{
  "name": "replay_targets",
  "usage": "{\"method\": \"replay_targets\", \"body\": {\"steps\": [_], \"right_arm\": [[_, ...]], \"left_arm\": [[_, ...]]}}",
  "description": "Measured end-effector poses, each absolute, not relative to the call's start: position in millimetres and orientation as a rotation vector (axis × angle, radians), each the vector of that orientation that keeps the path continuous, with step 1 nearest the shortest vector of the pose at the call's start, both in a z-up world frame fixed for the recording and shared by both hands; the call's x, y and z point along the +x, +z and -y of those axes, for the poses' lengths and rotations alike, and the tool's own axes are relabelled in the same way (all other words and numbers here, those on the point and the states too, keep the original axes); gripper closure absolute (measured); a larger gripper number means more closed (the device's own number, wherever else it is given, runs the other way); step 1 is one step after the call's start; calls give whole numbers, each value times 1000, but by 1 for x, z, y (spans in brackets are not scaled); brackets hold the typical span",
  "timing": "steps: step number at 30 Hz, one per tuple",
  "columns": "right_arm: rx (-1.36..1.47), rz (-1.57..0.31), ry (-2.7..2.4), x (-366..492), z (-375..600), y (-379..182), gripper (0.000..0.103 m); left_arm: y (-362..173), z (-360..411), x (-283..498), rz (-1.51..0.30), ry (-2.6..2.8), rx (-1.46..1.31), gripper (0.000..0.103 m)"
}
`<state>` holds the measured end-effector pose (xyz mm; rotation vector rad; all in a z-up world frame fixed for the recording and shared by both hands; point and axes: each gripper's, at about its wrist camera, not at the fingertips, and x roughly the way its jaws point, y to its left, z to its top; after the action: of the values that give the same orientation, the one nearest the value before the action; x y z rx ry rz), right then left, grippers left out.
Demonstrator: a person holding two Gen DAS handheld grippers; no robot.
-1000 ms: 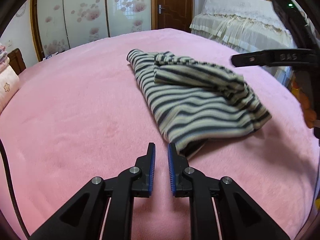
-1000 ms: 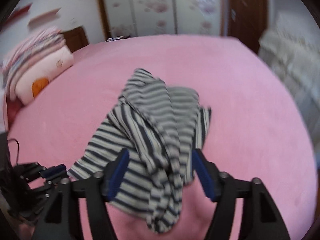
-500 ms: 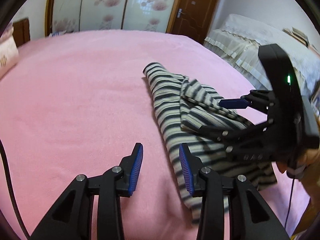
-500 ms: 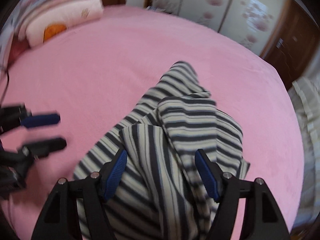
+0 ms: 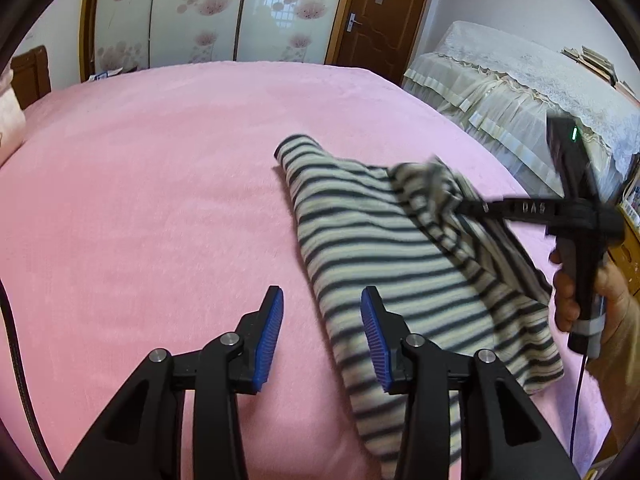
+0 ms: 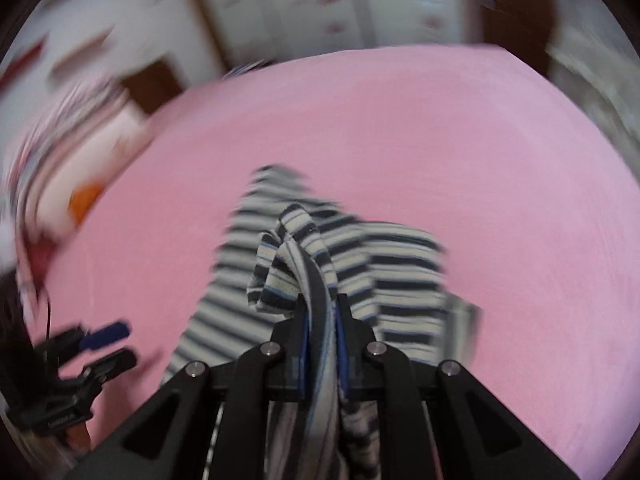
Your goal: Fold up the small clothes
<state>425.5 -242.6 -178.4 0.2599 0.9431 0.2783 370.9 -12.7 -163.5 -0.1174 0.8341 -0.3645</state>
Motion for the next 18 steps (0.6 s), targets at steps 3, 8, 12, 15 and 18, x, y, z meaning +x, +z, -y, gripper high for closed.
{"method": "replay_targets", "body": {"steps": [3, 8, 12, 15, 18], "right_arm": [[441, -978, 223, 423, 285, -210, 84], [636, -942, 228, 413, 320, -231, 78], [739, -936, 345, 416, 329, -237, 67], [755, -936, 393, 421, 330, -239, 63], [754, -954, 426, 430, 326, -240, 62]], "left_arm": [[-159, 20, 390, -822, -371, -105, 58], [-160, 33, 451, -869, -415, -139, 47], [-178, 41, 504, -979, -442, -186, 46], [-198, 41, 539, -1040, -414, -235, 45], [-215, 41, 556, -1083, -423, -314, 45]]}}
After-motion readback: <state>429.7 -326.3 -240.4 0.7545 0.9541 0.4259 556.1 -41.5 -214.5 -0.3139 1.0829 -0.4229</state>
